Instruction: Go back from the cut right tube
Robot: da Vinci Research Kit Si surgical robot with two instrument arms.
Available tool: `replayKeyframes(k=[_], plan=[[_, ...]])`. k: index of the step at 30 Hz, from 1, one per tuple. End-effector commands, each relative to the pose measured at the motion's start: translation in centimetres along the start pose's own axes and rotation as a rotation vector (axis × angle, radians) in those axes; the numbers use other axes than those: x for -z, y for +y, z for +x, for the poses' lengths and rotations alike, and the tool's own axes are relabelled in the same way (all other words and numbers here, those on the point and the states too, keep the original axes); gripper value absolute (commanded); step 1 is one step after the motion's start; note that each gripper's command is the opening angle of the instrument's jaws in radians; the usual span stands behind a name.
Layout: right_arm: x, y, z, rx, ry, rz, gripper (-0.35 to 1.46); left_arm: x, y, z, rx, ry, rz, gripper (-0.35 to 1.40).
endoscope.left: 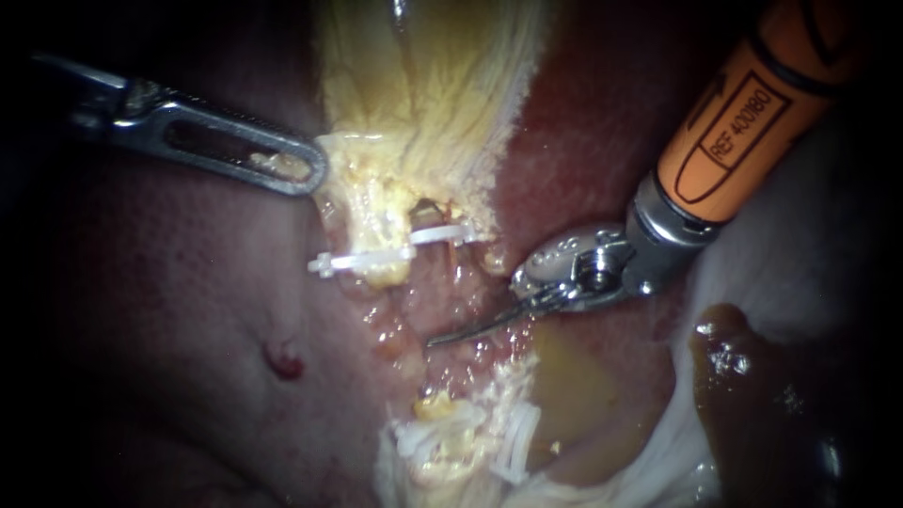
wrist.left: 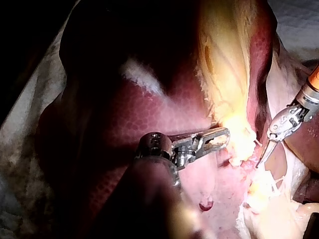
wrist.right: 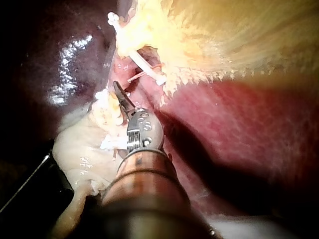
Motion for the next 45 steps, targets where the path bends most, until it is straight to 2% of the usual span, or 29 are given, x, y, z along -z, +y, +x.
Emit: replayKeyframes(k=[1,4,6,10,12,15,21,24,26,28,31,33,40,45], plan=[[0.01,0.00,-0.01,0.001,0.003,0.001,-0.35,0.00,0.00,0.00,0.000,0.000,0.000,-0.35],[0.00,-0.02,-0.01,0.004,0.025,-0.003,-0.35,0.00,0.00,0.00,0.000,0.001,0.000,-0.35],[0.00,-0.02,0.00,0.005,0.043,-0.008,0.12,0.00,0.00,0.00,0.000,0.001,0.001,-0.35],[-0.02,-0.03,0.02,-0.006,0.078,-0.016,0.93,0.01,0.01,0.00,0.000,0.001,0.001,-0.35],[-0.04,-0.03,0.04,-0.006,0.101,-0.037,1.17,0.01,0.01,0.00,0.000,0.001,0.001,-0.35],[-0.07,-0.02,0.07,-0.008,0.120,-0.061,1.33,0.01,0.01,0.00,0.000,0.001,0.001,-0.35],[-0.07,-0.03,0.07,-0.011,0.132,-0.086,1.40,0.00,0.02,0.00,0.000,0.001,0.001,-0.35],[0.00,-0.09,0.04,0.006,0.166,-0.161,1.42,0.01,0.03,0.00,0.000,-0.001,-0.002,-0.35],[0.06,-0.15,0.00,0.055,0.170,-0.236,1.43,0.01,0.03,0.00,0.000,-0.001,-0.002,-0.35],[0.16,-0.25,-0.05,0.107,0.136,-0.322,1.43,0.01,0.04,0.00,0.000,-0.001,-0.002,-0.35],[0.33,-0.39,-0.09,0.183,0.052,-0.427,1.43,0.02,0.04,0.01,0.000,-0.002,-0.004,-0.35],[0.49,-0.48,-0.08,0.226,0.013,-0.491,1.43,0.02,0.05,0.01,0.000,-0.004,-0.007,-0.35],[1.01,-0.69,-0.04,0.251,-0.013,-0.588,1.43,0.01,0.05,0.01,0.000,-0.004,-0.007,-0.35],[1.14,-0.74,-0.07,0.248,-0.029,-0.598,1.43,-0.01,0.07,0.00,0.000,-0.004,-0.008,-0.35]])
